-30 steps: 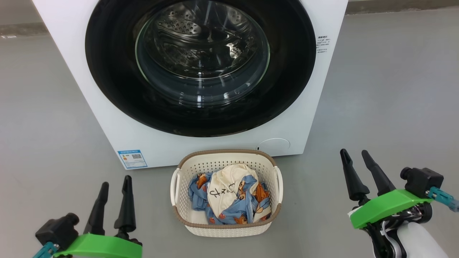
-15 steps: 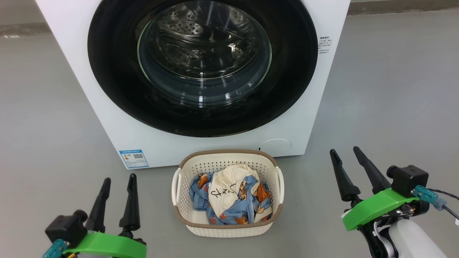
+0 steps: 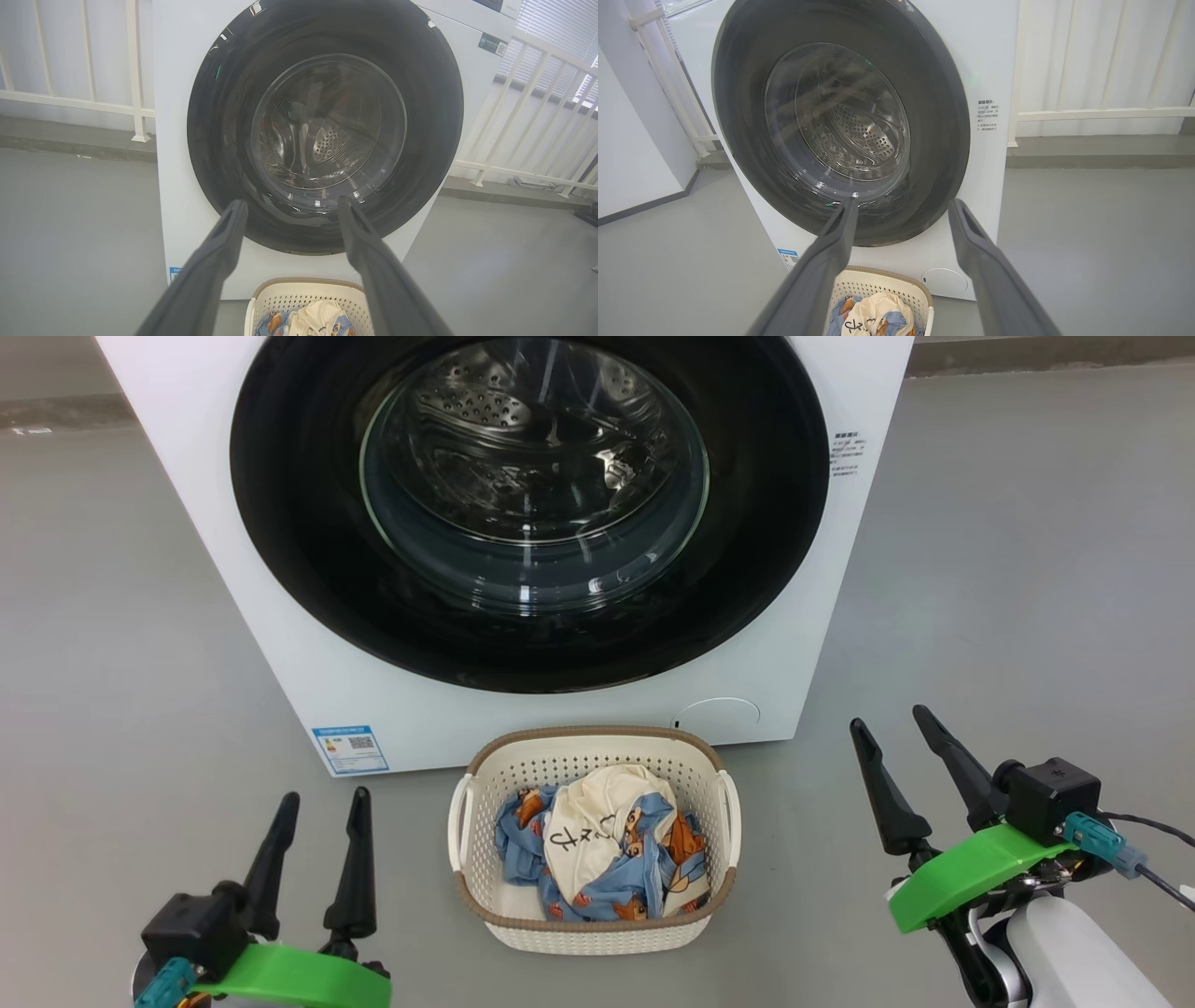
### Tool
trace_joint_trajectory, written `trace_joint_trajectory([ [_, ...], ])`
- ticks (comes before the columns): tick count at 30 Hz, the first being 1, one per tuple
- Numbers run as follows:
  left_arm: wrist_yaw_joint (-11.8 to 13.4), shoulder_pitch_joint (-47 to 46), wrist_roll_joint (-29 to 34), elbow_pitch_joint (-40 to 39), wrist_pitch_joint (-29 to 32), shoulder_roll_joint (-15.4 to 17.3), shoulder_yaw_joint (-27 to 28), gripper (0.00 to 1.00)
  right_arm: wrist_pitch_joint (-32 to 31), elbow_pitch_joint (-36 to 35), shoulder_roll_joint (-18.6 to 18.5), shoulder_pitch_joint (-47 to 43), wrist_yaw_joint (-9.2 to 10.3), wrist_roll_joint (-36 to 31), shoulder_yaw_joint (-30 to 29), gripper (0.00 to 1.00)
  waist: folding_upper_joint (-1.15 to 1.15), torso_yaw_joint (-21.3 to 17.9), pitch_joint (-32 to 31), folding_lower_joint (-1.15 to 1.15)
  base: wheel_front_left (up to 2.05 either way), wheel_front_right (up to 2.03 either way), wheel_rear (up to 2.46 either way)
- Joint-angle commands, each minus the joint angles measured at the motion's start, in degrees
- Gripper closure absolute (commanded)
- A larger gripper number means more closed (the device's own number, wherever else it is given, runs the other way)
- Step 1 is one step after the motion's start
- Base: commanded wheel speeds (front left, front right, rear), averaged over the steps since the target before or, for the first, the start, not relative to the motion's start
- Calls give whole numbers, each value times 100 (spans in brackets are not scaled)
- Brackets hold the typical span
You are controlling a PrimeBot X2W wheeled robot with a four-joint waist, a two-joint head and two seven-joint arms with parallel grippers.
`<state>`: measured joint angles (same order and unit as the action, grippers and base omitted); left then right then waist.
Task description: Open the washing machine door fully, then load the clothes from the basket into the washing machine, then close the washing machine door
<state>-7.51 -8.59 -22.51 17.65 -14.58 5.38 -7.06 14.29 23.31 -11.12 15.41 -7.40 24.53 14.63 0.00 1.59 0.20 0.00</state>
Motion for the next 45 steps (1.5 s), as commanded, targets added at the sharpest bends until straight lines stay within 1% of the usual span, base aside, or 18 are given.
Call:
trace_joint_trajectory([
  [1,2,-285,11,-104,-41,120,147,0,71,-96,-62,210,-9,-38,102,0,0,1,-1,0,0,0,0],
  [37,2,-277,17,-50,-41,170,146,0,71,-87,-62,191,-9,-2,112,0,0,-10,-68,0,0,0,0],
  [45,2,-284,35,-28,-41,194,123,0,71,-89,-88,193,-9,10,94,0,0,-5,-83,0,39,39,-78],
])
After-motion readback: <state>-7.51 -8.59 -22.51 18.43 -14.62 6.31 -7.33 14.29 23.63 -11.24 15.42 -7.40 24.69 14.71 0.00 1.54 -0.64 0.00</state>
